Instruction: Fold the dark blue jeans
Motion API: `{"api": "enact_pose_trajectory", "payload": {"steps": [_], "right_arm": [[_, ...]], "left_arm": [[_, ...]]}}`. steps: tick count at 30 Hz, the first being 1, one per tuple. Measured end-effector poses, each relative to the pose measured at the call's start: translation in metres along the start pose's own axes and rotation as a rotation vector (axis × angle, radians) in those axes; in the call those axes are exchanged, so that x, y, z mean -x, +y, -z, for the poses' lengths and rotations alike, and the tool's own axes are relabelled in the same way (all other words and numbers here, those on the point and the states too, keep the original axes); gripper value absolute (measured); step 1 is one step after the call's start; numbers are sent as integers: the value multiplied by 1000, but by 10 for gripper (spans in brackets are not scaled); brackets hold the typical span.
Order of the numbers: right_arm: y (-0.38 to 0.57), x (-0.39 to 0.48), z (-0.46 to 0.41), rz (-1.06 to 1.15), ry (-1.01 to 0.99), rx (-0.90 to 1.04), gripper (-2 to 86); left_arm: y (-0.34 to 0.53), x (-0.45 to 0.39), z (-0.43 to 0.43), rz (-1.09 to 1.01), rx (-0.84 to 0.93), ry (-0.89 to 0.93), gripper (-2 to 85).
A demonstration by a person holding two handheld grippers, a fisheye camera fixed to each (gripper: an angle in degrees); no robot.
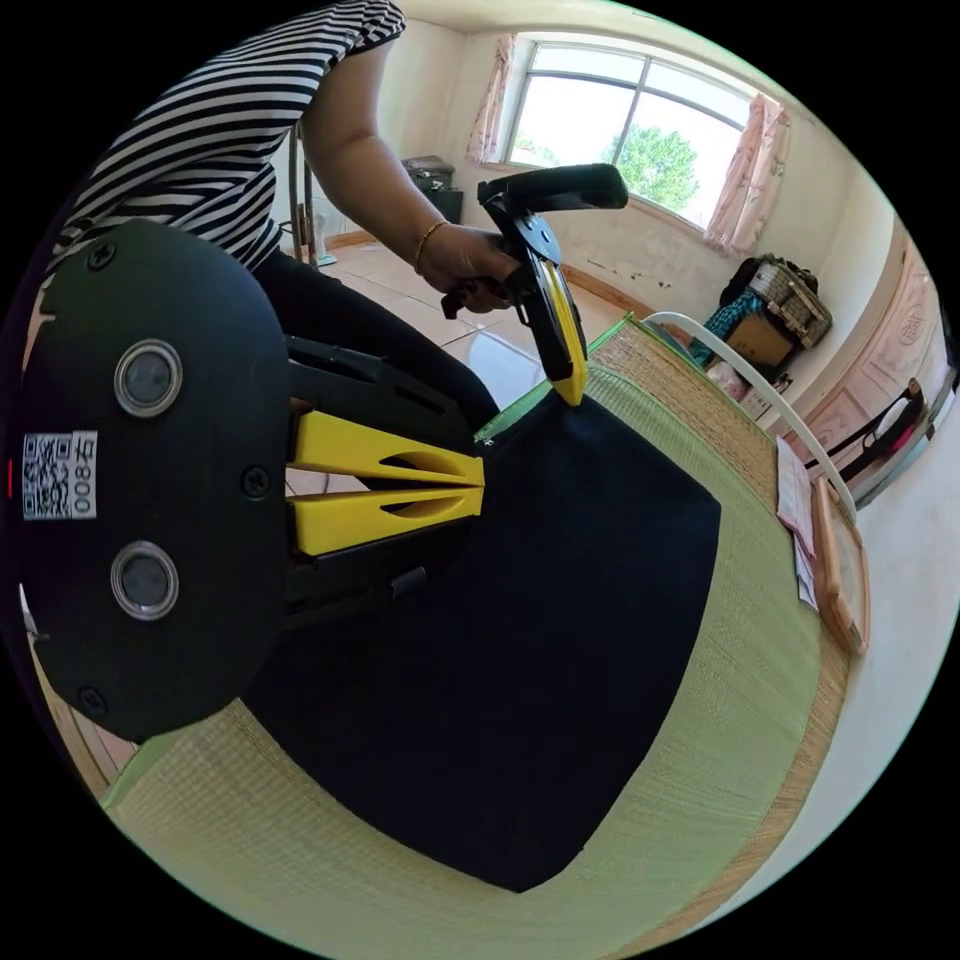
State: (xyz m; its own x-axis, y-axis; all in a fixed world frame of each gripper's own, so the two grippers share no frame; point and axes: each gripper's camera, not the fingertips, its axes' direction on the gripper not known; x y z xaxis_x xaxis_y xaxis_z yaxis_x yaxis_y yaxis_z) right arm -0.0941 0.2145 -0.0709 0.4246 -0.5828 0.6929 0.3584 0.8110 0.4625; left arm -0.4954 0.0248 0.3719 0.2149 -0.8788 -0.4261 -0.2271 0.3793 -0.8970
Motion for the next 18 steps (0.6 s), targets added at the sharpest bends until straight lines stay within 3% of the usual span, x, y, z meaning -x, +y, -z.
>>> {"api": "enact_pose_trajectory", "payload": {"steps": [7, 11, 18], "right_arm": [[111, -76, 68, -252, 40, -115, 1], [158, -115, 70, -350, -50, -144, 1], [173, -138, 112, -323, -63, -186, 1]], "left_arm": [[-14, -24, -26, -17, 82, -22, 3], [-24, -35, -30, -17, 115, -24, 2], [-37, -75, -23, -82, 55, 10, 2]]}}
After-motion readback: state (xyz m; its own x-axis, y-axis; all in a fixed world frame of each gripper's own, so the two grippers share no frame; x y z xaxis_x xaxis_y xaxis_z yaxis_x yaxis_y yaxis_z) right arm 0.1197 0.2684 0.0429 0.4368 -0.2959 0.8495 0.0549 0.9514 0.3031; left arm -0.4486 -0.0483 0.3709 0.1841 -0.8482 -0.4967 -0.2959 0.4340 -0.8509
